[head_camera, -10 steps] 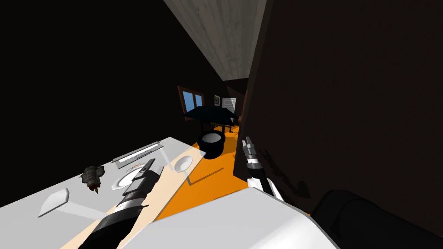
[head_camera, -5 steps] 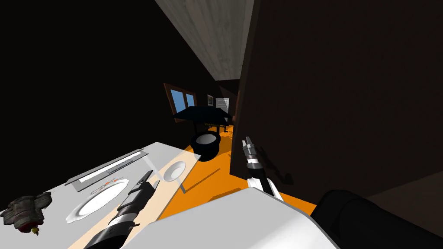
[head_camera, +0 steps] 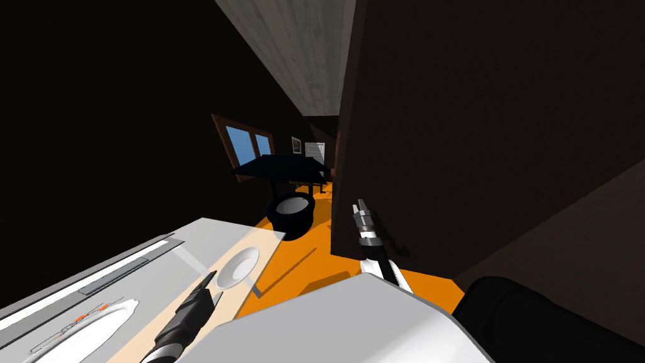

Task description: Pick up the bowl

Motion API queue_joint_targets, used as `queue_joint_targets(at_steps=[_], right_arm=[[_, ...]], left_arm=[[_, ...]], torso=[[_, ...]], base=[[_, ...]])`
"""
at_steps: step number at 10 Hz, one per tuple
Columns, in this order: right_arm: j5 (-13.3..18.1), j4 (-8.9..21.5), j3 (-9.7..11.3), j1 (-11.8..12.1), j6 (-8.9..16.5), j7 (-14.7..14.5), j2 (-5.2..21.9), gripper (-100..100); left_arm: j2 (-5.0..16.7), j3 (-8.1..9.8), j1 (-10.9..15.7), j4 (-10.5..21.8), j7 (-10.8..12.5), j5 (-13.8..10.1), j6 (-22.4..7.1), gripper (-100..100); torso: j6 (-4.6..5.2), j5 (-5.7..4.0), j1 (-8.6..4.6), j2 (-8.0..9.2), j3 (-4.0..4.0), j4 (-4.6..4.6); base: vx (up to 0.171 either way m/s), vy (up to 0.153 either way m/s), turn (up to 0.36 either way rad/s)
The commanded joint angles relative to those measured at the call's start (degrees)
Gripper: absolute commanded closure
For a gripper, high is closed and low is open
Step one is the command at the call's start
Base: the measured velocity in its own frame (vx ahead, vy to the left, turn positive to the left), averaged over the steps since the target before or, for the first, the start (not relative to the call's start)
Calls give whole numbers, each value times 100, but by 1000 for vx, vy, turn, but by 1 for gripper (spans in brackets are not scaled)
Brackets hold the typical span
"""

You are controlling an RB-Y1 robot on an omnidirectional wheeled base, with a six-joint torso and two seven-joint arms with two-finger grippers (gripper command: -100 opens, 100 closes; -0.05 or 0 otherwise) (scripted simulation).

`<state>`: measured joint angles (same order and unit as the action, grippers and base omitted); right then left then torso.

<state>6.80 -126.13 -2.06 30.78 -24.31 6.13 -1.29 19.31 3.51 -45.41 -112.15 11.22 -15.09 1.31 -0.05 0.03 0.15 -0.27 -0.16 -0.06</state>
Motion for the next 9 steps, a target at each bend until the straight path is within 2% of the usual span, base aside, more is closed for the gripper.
queue_joint_targets(at_steps=[1, 9], right_arm=[[0, 0, 0, 0, 0, 0, 0, 0], [0, 0, 0, 0, 0, 0, 0, 0]], left_arm=[[104, -6, -46, 206, 8, -103, -111, -100], [514, -161, -339, 1091, -102, -503, -730, -100]], torso=[[0, 0, 0, 0, 0, 0], [1, 0, 3, -11, -6, -2]], base=[[33, 26, -168], [69, 40, -170]])
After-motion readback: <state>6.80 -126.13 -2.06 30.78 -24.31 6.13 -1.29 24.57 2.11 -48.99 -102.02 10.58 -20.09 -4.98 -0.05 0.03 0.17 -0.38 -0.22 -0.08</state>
